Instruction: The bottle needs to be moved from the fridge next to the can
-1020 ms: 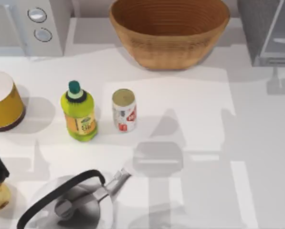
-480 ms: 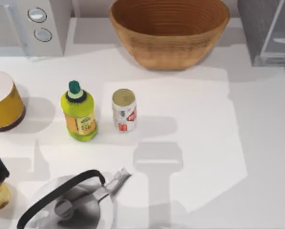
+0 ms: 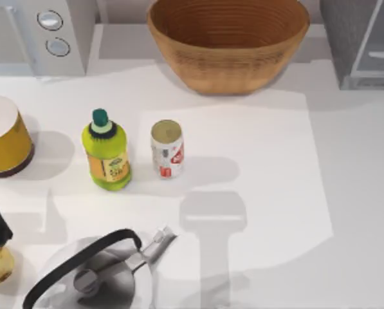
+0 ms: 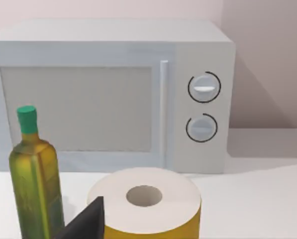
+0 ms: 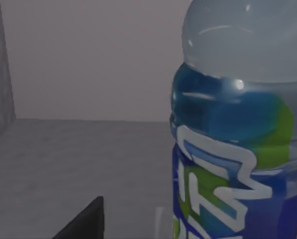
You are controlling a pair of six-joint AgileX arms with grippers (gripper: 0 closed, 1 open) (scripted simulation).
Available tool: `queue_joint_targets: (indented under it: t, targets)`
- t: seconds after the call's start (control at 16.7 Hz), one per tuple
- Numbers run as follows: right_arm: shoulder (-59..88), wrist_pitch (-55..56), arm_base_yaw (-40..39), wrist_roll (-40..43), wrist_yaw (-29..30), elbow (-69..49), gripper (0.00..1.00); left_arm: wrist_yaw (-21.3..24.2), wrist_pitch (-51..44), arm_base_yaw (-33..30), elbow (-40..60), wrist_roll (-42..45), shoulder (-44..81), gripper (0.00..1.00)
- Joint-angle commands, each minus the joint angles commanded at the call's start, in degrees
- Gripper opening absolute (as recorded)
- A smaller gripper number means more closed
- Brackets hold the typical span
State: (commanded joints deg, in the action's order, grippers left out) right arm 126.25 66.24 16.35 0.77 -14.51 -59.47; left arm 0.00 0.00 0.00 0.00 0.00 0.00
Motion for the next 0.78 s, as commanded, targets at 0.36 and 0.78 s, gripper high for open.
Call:
queue_joint_targets:
  t: [0.36, 0.78]
  targets:
    - [3.97, -3.61, -0.61, 0.03, 0.91, -7.86, 1.00, 0.00, 0.00, 0.00, 0.00, 0.00, 0.00, 1.00]
    - [8.60, -8.48, -1.59, 0.08, 1.93, -17.32, 1.00, 0.00, 0.00, 0.00, 0.00, 0.00, 0.00, 1.00]
